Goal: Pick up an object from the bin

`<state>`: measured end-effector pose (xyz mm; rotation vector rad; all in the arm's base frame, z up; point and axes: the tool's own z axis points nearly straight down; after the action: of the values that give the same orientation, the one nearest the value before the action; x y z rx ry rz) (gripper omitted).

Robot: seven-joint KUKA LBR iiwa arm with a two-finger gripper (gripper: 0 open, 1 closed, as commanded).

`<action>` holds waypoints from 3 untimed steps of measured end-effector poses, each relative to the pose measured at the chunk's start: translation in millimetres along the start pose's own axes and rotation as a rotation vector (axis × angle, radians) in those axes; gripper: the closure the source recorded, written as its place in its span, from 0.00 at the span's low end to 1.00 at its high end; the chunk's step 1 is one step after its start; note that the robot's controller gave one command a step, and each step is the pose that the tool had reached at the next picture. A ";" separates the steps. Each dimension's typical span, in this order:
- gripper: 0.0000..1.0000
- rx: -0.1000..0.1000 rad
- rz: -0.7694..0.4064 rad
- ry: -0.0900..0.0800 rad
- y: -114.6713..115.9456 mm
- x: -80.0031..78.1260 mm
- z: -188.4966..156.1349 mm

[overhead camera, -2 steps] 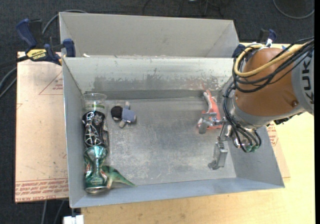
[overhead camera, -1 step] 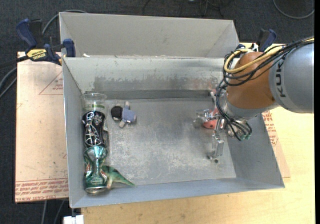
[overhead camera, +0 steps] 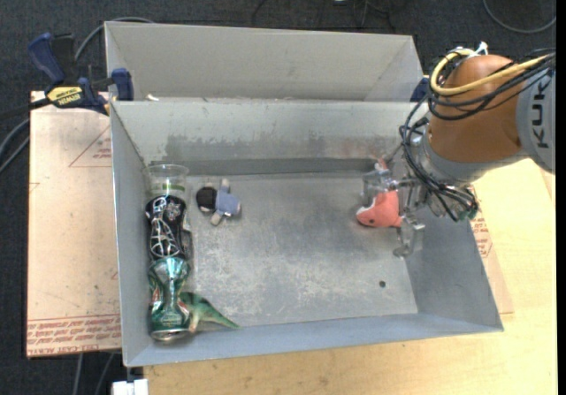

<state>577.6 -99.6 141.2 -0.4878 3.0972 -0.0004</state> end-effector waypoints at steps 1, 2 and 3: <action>0.00 -0.005 0.019 0.006 -55.2 -12.4 41.0; 0.00 -0.011 -0.174 -0.010 -58.0 -24.8 69.3; 1.00 -0.011 0.056 -0.001 -61.4 -31.0 70.3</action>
Offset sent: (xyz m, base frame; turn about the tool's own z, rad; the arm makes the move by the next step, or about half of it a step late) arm 0.0388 -0.0554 -0.0712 -0.1785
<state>626.4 -148.4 71.2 -0.4018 3.1107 0.0172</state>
